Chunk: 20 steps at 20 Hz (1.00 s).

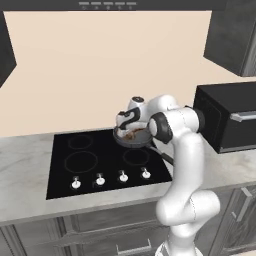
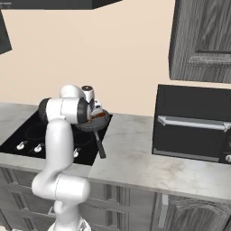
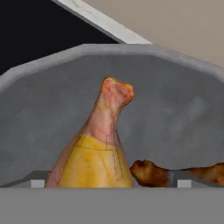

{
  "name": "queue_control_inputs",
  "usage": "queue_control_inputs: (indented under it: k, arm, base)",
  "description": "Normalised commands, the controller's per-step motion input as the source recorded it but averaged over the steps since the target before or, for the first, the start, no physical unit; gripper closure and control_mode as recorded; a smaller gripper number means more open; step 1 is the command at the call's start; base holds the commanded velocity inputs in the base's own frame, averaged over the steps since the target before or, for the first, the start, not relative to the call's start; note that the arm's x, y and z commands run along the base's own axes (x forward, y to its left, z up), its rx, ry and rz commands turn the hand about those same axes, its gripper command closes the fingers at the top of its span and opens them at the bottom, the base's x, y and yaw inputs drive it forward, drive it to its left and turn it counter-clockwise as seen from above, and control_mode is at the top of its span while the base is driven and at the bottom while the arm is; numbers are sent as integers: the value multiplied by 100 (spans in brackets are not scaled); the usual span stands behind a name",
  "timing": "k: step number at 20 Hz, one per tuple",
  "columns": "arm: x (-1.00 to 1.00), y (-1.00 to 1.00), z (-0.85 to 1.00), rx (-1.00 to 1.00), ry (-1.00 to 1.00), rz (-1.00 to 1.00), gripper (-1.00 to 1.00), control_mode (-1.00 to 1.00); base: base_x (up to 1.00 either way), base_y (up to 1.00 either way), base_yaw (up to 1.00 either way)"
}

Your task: Take the chicken drumsticks from the pan and place one on each plate on the dining counter.

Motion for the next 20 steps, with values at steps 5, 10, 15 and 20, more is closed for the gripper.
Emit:
queue_control_inputs:
  k: [5,10,15,20]
  arm:
    - [-5,15,-79,0,19,0,100,-100]
    - [-95,0,-29,5,8,-6,100,-100]
    - [-86,0,96,0,-42,0,100,-100]
    - [-93,-1,100,0,-41,0,100,-100]
  base:
    - [0,0,0]
    - [0,0,0]
    - [0,0,0]
    - [0,0,0]
